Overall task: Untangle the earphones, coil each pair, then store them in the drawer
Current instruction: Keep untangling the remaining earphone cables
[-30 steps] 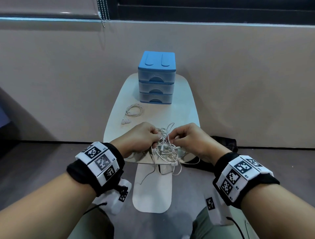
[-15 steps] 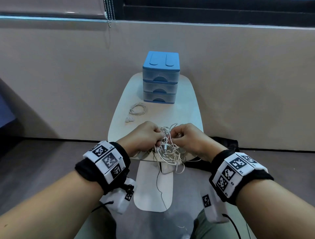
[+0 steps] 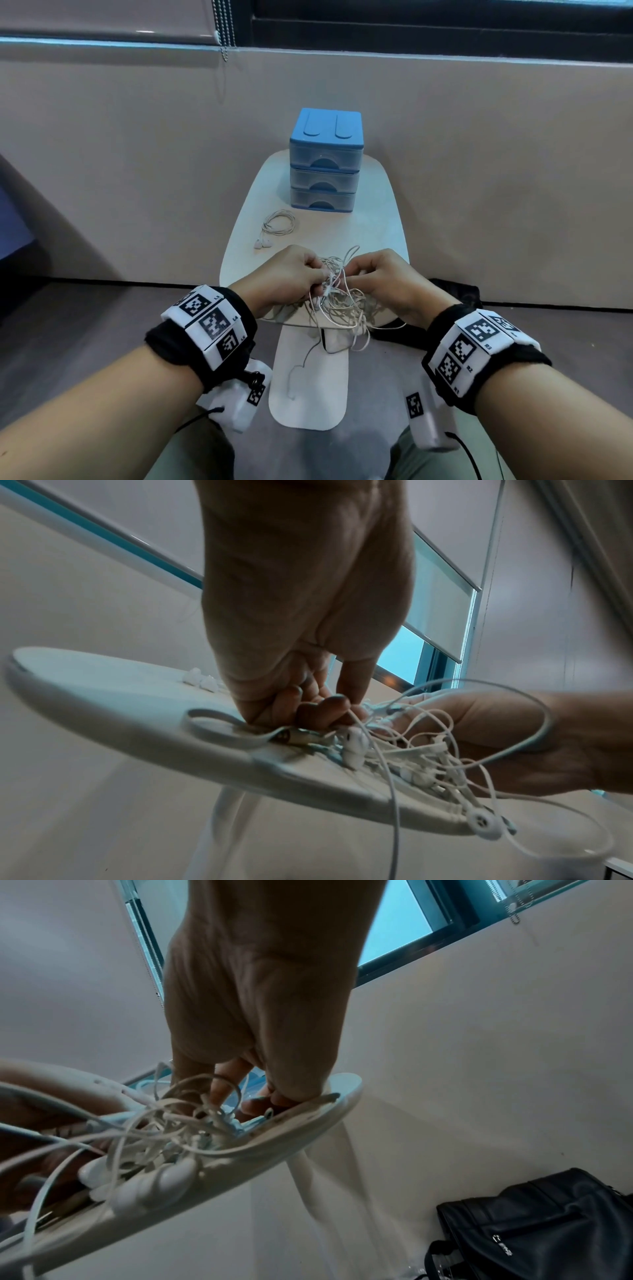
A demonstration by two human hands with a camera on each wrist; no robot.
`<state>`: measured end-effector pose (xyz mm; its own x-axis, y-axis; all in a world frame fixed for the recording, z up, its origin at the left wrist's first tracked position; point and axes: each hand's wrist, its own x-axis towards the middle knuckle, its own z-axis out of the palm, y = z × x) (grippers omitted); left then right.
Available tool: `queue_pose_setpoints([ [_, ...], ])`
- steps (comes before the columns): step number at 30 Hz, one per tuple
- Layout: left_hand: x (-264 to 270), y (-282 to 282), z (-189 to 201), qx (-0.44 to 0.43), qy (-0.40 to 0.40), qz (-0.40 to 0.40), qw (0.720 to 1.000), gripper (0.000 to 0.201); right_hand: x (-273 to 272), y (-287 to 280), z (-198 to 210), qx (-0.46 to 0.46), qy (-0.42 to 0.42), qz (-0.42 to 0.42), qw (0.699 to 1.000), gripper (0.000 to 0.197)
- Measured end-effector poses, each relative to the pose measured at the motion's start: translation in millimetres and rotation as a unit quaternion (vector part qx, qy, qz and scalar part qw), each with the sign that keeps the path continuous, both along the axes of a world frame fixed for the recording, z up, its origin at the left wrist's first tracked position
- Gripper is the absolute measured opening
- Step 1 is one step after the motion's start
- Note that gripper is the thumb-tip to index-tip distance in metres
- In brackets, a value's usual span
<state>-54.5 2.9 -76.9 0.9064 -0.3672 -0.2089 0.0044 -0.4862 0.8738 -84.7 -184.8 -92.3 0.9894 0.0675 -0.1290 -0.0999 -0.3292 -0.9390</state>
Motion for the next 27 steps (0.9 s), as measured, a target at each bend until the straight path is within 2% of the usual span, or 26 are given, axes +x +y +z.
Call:
queue_pose_setpoints([
  [3, 0, 1, 0, -0.001, 0.005, -0.005, 1.000, 0.014, 2, -2, -1, 0.013, 0.001, -0.003, 1.000, 0.005],
  [7, 0, 1, 1, -0.012, 0.014, -0.006, 1.000, 0.010, 3, -5, -4, 0.020, 0.006, -0.008, 1.000, 0.009],
  [10, 1, 1, -2, 0.010, 0.001, -0.012, 1.000, 0.010, 3, -10, -7, 0.012, 0.008, -0.008, 1.000, 0.013],
  [13, 3, 1, -3, 0.038, -0.012, -0.025, 0.999, 0.018, 2, -11, -5, 0.016, 0.013, -0.017, 1.000, 0.012],
  [18, 2, -1, 2, 0.013, 0.011, -0.026, 1.000, 0.035, 4, -7, 10, 0.117, 0.057, -0.058, 0.990, 0.020],
  [21, 0, -1, 9, -0.004, 0.040, -0.029, 0.999, 0.049, 1, -8, 28, 0.015, 0.017, -0.012, 1.000, 0.013],
  [22, 0, 0, 10, -0.007, 0.044, -0.041, 0.998, 0.054, 0, -10, 33, -0.015, -0.009, 0.007, 1.000, 0.016],
  [25, -1, 3, 12, -0.003, 0.032, -0.087, 0.996, 0.061, 4, -12, 45, -0.033, -0.071, 0.002, 0.997, 0.045],
  [27, -3, 3, 14, 0.026, -0.004, -0.096, 0.995, 0.056, 7, -10, 53, -0.042, -0.095, -0.020, 0.994, 0.051],
])
